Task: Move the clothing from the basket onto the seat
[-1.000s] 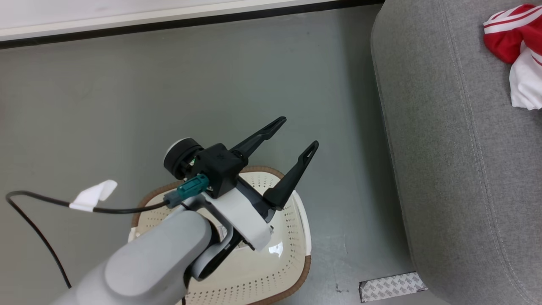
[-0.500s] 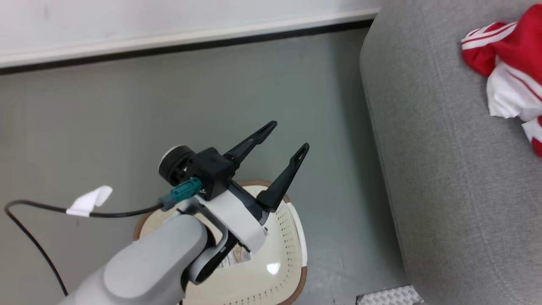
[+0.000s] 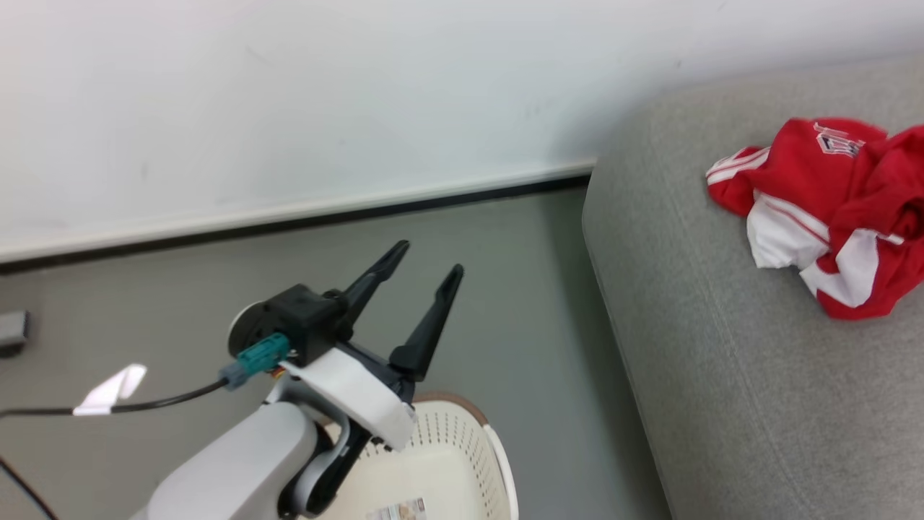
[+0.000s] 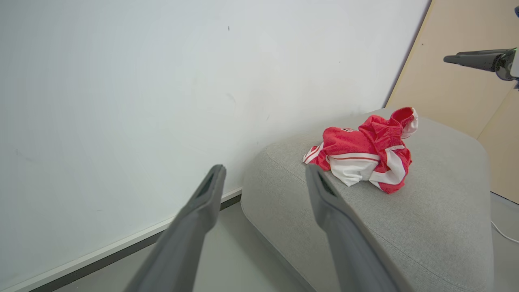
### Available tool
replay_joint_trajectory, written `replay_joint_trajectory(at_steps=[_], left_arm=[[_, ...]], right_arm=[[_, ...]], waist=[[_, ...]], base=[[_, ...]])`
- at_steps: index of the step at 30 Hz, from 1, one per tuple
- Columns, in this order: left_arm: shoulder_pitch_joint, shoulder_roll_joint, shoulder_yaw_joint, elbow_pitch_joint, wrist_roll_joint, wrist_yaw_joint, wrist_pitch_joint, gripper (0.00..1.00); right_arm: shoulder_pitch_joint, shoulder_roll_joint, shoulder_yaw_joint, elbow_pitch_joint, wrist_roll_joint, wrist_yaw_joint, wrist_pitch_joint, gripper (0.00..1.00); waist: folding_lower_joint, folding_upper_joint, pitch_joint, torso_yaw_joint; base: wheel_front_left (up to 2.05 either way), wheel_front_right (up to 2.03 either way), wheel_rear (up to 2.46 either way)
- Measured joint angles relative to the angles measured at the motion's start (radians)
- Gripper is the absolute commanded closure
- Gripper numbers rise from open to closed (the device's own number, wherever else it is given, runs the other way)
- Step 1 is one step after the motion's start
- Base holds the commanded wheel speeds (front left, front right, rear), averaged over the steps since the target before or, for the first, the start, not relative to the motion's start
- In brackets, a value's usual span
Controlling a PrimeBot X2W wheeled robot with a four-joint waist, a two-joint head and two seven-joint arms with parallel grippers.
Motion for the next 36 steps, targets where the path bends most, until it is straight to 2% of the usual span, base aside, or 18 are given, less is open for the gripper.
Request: replay_joint_trajectory(at_steps=[5,10,14,18,26,36], left_arm=[[0.062,0.019,0.067,-0.014,-0.018,0.028,-0.005,0.00],[0.145,0.043,0.170,-0.032,-0.018,0.072,-0.006,0.00],[0.230,0.052,0.281,-0.055,-0.016,0.122,-0.006,0.00],[0.311,0.061,0.368,-0.067,0.014,0.141,-0.006,0.00],[0.462,0.028,0.524,-0.059,0.042,0.130,-0.006,0.00],[0.595,-0.091,0.694,-0.016,0.158,0.062,-0.006,0.00]], right_arm=[[0.049,0.025,0.021,-0.106,0.019,0.000,-0.059,0.00],[0.127,0.076,-0.003,-0.184,0.014,0.000,-0.157,0.00],[0.221,0.142,-0.025,-0.227,-0.005,0.000,-0.222,0.00],[0.321,0.212,-0.055,-0.285,-0.017,0.000,-0.285,0.00],[0.552,0.332,-0.121,-0.378,-0.091,0.000,-0.399,0.00],[0.767,0.491,-0.167,-0.414,-0.219,0.000,-0.487,0.00]], waist=[[-0.0001,0.0000,-0.085,0.013],[-0.0001,0.0000,-0.153,0.042],[-0.0001,0.0000,-0.193,0.071],[0.0000,0.0000,-0.216,0.100],[0.0001,0.0000,-0.240,0.133],[0.0002,0.0000,-0.251,0.125]], base=[[0.00,0.00,0.00],[0.00,0.00,0.00],[0.00,0.00,0.00],[0.00,0.00,0.00],[0.00,0.00,0.00],[0.00,0.00,0.00]])
